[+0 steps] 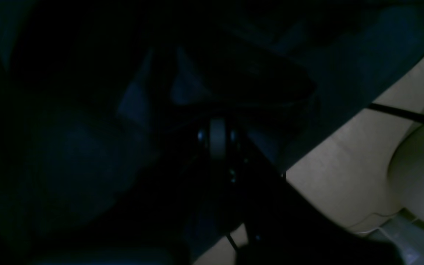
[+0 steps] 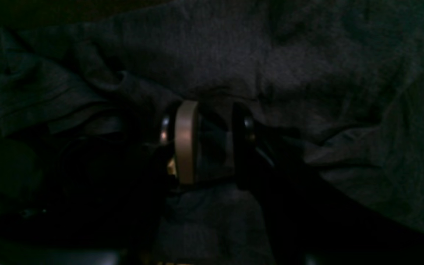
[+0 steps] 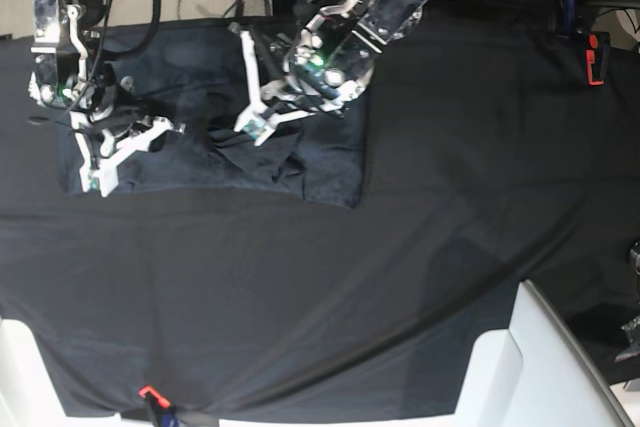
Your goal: Fold the T-shirt properly
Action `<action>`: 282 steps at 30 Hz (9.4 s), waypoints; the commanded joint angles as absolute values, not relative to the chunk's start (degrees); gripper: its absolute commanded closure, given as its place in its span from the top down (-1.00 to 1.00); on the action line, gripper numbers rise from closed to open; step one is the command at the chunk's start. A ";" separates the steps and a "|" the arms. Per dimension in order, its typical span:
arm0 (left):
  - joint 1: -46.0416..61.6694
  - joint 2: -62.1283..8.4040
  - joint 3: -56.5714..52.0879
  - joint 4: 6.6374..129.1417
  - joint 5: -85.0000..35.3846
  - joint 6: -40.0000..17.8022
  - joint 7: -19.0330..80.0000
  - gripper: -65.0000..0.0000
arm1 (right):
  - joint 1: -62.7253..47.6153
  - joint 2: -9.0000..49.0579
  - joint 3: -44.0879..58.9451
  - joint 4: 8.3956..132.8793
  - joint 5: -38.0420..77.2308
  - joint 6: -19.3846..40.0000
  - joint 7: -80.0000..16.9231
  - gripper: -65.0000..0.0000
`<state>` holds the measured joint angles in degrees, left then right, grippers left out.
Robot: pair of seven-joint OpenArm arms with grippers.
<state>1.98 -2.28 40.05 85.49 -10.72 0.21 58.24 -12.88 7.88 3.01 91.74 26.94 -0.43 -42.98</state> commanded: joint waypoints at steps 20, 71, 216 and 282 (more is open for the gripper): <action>-2.68 2.33 50.42 83.91 -11.03 0.22 57.63 -1.00 | -12.09 8.31 2.86 92.44 27.12 -0.22 -42.33 -0.55; 31.16 -14.46 -27.56 98.68 -10.42 -15.43 43.74 -1.00 | 5.05 7.52 -36.53 78.73 27.03 -8.31 -43.21 -1.00; 28.62 -15.25 -26.95 88.57 -10.42 -15.52 40.75 -1.00 | -22.73 10.24 -2.77 107.30 27.03 -18.07 -57.80 -1.00; 30.64 -14.90 -26.95 86.73 -10.33 -15.52 40.92 -1.00 | -3.82 19.21 21.58 50.33 47.96 33.01 -60.62 0.23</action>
<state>30.48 -14.00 -26.59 85.86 -10.52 -15.49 41.34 -2.11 19.92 22.33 51.07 53.17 34.74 -55.35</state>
